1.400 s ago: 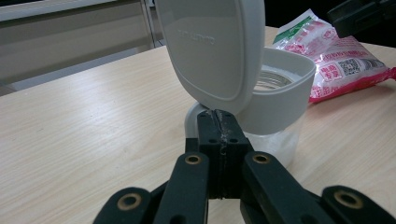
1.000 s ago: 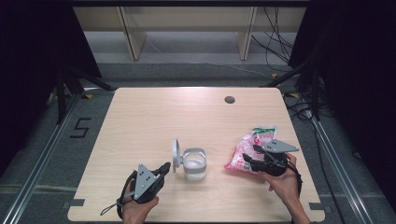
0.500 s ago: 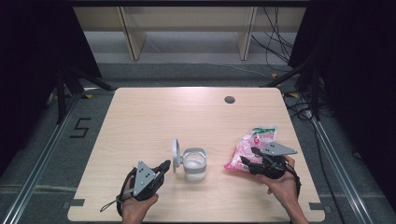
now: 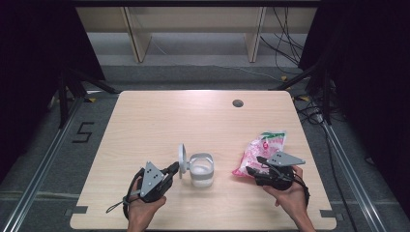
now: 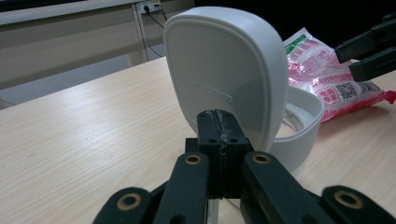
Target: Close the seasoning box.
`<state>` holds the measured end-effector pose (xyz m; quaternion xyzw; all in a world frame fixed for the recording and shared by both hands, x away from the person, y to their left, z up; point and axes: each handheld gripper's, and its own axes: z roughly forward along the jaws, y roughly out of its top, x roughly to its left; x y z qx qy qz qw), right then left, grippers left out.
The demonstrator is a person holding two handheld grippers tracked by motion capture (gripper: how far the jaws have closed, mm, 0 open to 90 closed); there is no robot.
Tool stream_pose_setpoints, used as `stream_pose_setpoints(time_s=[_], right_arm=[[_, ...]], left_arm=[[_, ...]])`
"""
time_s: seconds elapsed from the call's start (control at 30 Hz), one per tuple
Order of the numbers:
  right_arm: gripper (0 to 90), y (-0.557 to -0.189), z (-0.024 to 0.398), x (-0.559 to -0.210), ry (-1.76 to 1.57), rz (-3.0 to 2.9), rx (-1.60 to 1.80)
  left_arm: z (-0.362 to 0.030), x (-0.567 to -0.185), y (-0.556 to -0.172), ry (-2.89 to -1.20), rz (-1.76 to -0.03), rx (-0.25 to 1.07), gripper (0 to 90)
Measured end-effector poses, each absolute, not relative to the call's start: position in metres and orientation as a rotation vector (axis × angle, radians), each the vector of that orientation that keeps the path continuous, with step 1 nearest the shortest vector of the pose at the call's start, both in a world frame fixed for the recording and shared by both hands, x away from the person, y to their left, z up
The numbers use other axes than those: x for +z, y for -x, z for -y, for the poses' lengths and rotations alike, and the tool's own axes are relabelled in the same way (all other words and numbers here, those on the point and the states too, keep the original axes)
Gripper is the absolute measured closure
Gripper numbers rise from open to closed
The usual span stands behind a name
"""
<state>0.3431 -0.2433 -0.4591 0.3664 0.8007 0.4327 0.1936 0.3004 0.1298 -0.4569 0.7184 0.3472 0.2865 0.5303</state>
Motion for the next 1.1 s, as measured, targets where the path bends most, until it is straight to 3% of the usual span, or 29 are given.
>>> stream_pose_setpoints(time_s=[0.8, 1.1], right_arm=[[43.6, -0.339, 0.245, -0.462, -0.989, -2.261, 1.218], [44.0, -0.338, 0.243, -0.463, -0.986, -2.277, 1.228]], left_arm=[[-0.121, -0.448, -0.304, -1.780, -0.744, 0.741, 89.1], [-0.112, -0.450, -0.303, -1.754, -0.725, 0.658, 88.0]])
